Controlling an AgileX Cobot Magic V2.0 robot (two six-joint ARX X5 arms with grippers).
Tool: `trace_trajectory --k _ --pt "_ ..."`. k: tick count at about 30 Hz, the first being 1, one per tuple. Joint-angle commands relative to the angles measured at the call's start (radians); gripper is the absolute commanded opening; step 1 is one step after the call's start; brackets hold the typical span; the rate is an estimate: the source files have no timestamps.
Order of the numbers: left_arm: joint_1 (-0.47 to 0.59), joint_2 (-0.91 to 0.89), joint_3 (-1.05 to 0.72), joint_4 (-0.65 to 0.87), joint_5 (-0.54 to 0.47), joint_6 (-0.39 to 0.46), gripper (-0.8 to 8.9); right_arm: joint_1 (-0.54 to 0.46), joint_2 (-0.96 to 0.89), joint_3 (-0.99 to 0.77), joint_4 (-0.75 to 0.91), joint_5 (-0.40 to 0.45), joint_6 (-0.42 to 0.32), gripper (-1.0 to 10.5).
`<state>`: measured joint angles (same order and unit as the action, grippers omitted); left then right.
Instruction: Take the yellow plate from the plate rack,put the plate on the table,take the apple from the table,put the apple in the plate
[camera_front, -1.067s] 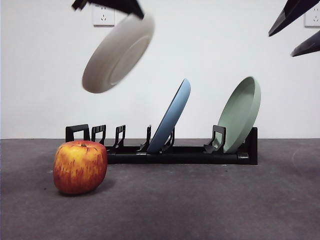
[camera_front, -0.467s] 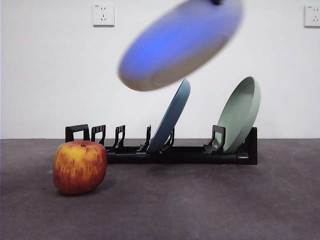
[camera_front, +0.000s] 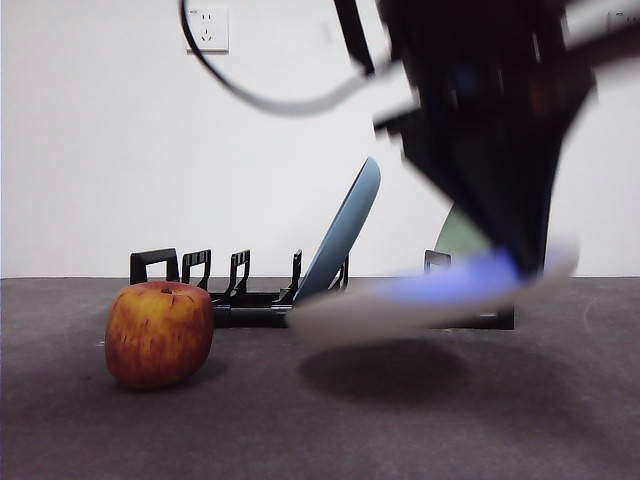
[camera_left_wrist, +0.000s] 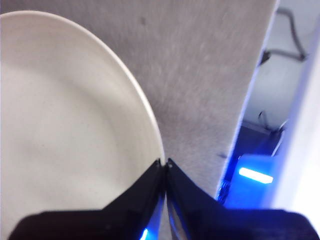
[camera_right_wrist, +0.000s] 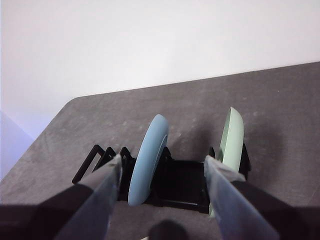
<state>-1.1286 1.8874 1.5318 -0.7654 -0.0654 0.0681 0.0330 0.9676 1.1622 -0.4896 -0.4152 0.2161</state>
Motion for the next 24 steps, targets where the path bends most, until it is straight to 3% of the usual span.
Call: trace_trajectory --k 1,9,12,14,24 --pt "-0.004 0.079 -0.002 0.014 -0.036 0.005 -0.09 0.0 0.002 0.003 0.001 0.002 -0.008 2.8" --pt "-0.006 0.186 -0.002 -0.004 -0.061 0.004 0.12 0.0 0.002 0.003 -0.013 0.002 -0.009 2.8" --pt "-0.014 0.177 -0.002 -0.005 -0.063 0.003 2.21 0.0 0.003 0.003 -0.016 0.002 -0.009 2.8" --pt "-0.008 0.162 -0.001 -0.005 -0.077 0.0 2.95 0.0 0.003 0.003 -0.016 0.002 -0.009 2.8" --pt "0.01 0.007 -0.001 0.023 -0.118 -0.019 2.85 0.016 0.012 0.003 -0.017 -0.005 -0.009 2.8"
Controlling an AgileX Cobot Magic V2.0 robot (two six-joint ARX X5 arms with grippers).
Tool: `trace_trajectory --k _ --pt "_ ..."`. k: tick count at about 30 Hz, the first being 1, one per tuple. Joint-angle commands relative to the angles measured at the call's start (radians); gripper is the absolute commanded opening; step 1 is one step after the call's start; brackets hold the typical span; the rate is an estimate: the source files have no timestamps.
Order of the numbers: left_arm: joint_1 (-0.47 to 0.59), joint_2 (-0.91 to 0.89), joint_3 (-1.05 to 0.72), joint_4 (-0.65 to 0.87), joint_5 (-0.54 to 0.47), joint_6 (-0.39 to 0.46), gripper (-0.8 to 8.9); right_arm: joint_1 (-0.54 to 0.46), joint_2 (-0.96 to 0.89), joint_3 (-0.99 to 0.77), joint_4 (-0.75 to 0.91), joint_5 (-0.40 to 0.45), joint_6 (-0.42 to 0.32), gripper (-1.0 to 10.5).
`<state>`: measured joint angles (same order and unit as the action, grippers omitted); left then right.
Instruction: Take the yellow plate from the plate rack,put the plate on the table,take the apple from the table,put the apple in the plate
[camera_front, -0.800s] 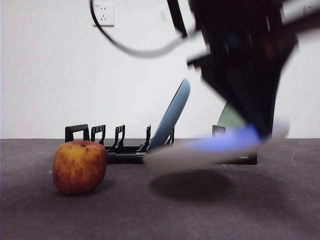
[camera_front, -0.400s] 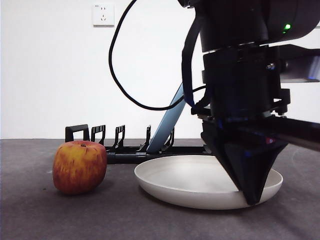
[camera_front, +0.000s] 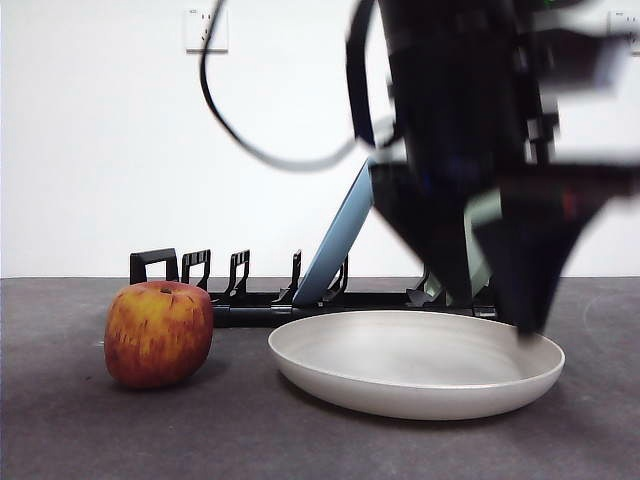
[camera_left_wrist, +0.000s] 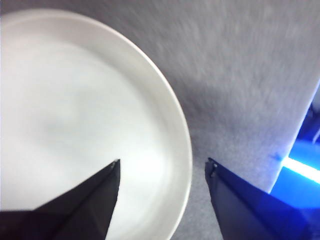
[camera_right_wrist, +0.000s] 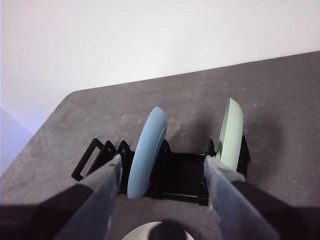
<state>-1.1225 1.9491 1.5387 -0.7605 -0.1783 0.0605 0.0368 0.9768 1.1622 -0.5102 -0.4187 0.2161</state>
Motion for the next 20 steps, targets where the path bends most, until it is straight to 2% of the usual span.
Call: trace_trajectory --k 1,7,11,16,20 --pt "0.006 -0.082 -0.008 0.021 -0.005 -0.011 2.83 0.018 0.006 0.003 0.006 -0.002 -0.009 2.8" --pt "0.056 -0.271 -0.008 0.025 -0.006 -0.013 2.83 0.076 0.036 0.003 0.007 -0.001 -0.03 2.8" --pt "0.144 -0.384 -0.008 0.002 -0.017 -0.021 2.83 0.136 0.064 0.003 0.008 -0.001 -0.034 2.8" --pt "0.323 -0.496 -0.008 -0.046 -0.078 -0.042 2.83 0.22 0.105 0.003 0.011 -0.001 -0.035 2.8" --pt "0.477 -0.568 -0.008 -0.087 -0.082 -0.042 2.83 0.321 0.15 0.004 0.015 0.0 -0.066 2.9"
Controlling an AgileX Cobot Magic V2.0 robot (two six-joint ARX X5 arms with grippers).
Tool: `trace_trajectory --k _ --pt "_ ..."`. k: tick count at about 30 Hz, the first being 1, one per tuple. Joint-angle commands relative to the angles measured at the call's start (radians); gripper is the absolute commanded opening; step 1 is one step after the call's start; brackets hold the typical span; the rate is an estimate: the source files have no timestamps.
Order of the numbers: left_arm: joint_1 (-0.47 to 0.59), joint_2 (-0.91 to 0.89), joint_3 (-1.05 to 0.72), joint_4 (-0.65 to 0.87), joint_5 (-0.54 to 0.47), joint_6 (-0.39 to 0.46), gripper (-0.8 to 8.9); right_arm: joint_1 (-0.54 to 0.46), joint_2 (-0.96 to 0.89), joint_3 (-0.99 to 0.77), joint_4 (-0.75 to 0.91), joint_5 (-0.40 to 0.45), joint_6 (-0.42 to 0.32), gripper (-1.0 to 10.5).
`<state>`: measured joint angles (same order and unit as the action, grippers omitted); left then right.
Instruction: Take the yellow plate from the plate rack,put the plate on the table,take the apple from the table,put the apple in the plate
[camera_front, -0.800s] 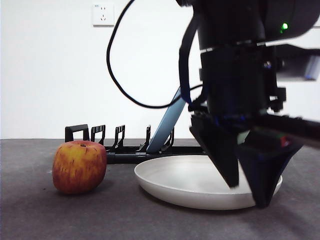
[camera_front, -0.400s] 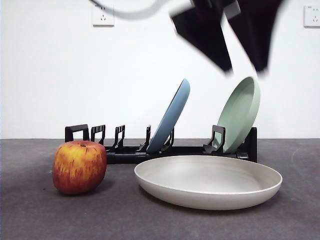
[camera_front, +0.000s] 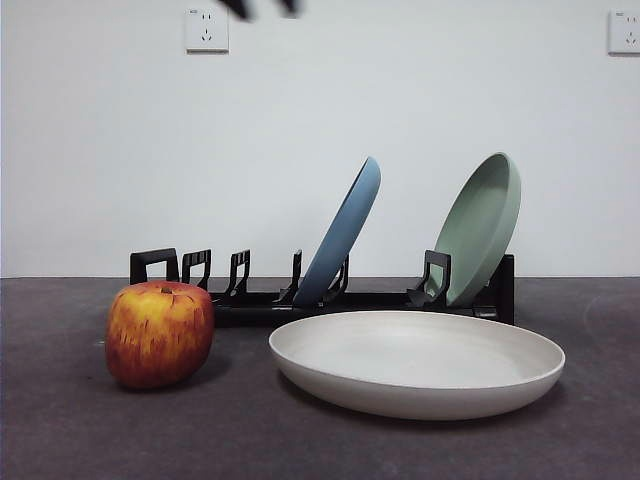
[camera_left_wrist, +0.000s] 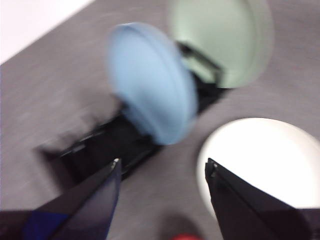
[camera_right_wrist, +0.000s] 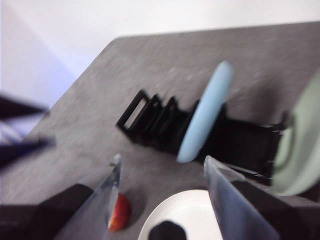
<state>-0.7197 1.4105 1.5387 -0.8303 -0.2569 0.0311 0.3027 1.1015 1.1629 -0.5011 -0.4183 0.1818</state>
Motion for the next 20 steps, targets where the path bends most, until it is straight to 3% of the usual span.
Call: trace_trajectory --k 1,6,8,12,20 --pt "0.113 -0.047 -0.008 -0.027 -0.003 -0.012 2.83 0.089 0.041 0.004 0.006 -0.001 -0.039 2.9" --pt "0.274 -0.14 -0.008 -0.05 -0.003 -0.009 2.83 0.246 0.154 0.024 0.006 0.007 -0.07 3.0" --pt "0.325 -0.179 -0.008 -0.055 -0.002 -0.004 2.82 0.305 0.208 0.043 0.006 0.013 -0.084 3.6" --pt "0.395 -0.258 -0.008 -0.094 -0.003 0.004 2.83 0.415 0.327 0.106 -0.009 0.132 -0.13 5.1" --pt "0.441 -0.463 -0.008 -0.204 -0.003 0.019 2.82 0.587 0.629 0.291 -0.009 0.315 -0.242 5.1"
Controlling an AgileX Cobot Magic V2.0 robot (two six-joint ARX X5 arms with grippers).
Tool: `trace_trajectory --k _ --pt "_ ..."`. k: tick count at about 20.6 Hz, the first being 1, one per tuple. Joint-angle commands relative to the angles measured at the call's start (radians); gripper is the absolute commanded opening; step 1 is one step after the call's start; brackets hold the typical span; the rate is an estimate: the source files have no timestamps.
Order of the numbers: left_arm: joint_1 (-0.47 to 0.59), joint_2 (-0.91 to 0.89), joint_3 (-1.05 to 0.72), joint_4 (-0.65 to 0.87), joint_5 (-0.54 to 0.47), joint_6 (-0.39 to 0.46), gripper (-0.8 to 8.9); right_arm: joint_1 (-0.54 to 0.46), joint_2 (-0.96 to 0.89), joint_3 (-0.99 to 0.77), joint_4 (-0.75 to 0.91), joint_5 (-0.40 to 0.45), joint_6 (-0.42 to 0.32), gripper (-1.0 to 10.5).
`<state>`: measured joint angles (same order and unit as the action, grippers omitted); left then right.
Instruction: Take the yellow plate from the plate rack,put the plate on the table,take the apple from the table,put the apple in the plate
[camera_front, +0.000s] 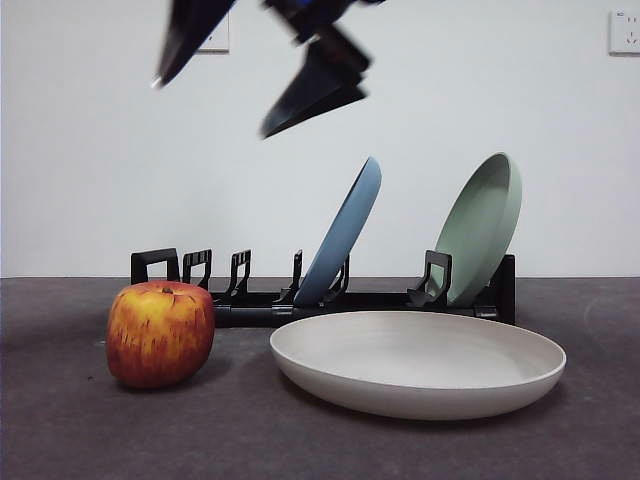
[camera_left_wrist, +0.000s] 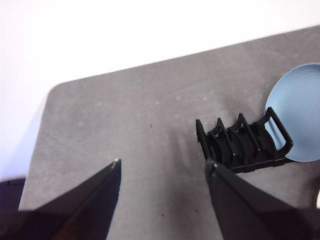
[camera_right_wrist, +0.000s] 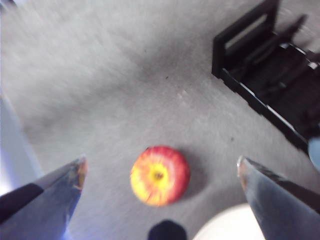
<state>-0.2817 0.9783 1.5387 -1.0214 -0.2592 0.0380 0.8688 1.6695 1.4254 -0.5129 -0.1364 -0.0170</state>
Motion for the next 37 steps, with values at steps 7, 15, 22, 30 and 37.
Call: trace_trajectory --k 7,15,22,30,37 --pt "0.003 -0.154 -0.008 -0.131 -0.003 0.012 2.81 0.055 0.289 0.073 0.039 0.04 -0.064 5.0" --pt "0.003 -0.171 -0.008 -0.171 -0.002 0.011 2.79 0.062 0.416 0.073 0.06 0.039 -0.062 4.1" --pt "0.003 -0.171 -0.008 -0.177 -0.002 0.011 2.79 0.081 0.402 0.078 0.052 0.042 -0.063 -0.1" --pt "0.002 -0.147 -0.008 -0.086 0.006 0.012 2.79 0.037 0.116 0.083 -0.074 0.042 -0.064 -0.1" --pt "0.002 -0.036 -0.008 0.002 0.142 0.016 2.79 -0.122 -0.132 0.083 -0.358 0.042 -0.064 -0.1"
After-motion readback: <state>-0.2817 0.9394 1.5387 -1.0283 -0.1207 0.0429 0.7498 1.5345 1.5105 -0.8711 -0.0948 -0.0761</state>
